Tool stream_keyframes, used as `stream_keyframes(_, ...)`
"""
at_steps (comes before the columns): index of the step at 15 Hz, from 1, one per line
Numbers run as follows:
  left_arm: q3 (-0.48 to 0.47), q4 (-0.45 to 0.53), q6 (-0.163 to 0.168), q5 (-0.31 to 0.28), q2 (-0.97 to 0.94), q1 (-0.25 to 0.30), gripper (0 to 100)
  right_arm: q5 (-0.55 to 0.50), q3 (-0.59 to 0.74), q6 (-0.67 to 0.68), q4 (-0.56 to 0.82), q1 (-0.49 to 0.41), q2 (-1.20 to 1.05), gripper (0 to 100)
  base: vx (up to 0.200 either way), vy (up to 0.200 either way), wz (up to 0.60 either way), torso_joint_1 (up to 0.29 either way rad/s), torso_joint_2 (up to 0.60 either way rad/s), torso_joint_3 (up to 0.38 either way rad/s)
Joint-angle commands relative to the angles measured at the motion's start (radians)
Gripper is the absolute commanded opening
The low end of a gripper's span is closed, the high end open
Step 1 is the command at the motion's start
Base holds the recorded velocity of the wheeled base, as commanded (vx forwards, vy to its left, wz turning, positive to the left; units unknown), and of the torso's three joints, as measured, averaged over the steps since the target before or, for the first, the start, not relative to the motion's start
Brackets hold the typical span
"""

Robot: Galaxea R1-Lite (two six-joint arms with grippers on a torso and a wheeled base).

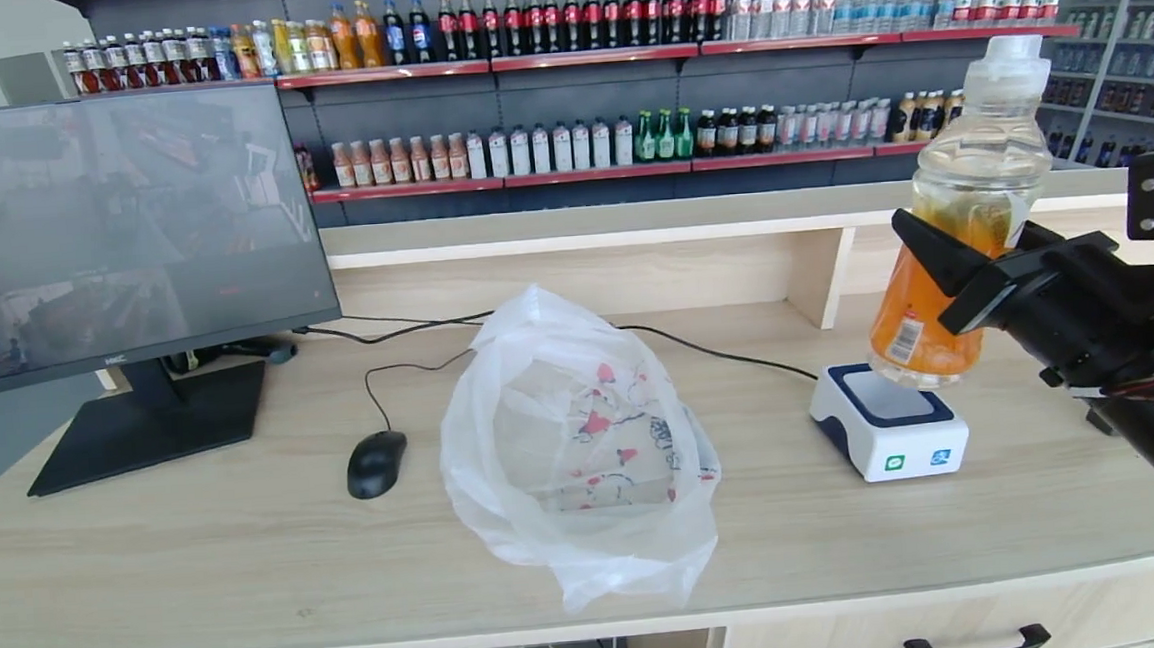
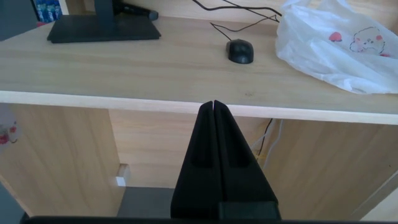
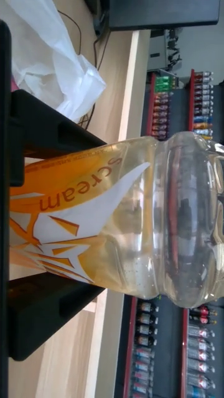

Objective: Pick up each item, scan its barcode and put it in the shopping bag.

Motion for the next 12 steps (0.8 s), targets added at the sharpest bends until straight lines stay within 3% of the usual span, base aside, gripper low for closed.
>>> stream_keyframes(1, 0.0, 0.0, -0.001, 0.0, 0.0, 0.0, 0, 0.0, 0.009, -0.001, 0.001, 0.0, 0.0, 0, 0.0, 0.2, 0.0, -0.002, -0.01, 0.002)
stream_keyframes(3, 0.0, 0.0, 0.001, 0.0, 0.0, 0.0, 0, 0.0, 0.009, 0.001, 0.001, 0.0, -0.002, 0, 0.0, 0.2, 0.0, 0.002, 0.0, 0.002)
stream_keyframes(12, 0.0, 0.0, 0.002, 0.0, 0.0, -0.002, 0, 0.0, 0.022, -0.001, 0.001, 0.0, 0.005, 0, 0.0, 0.0, 0.0, 0.0, 0.0, 0.0)
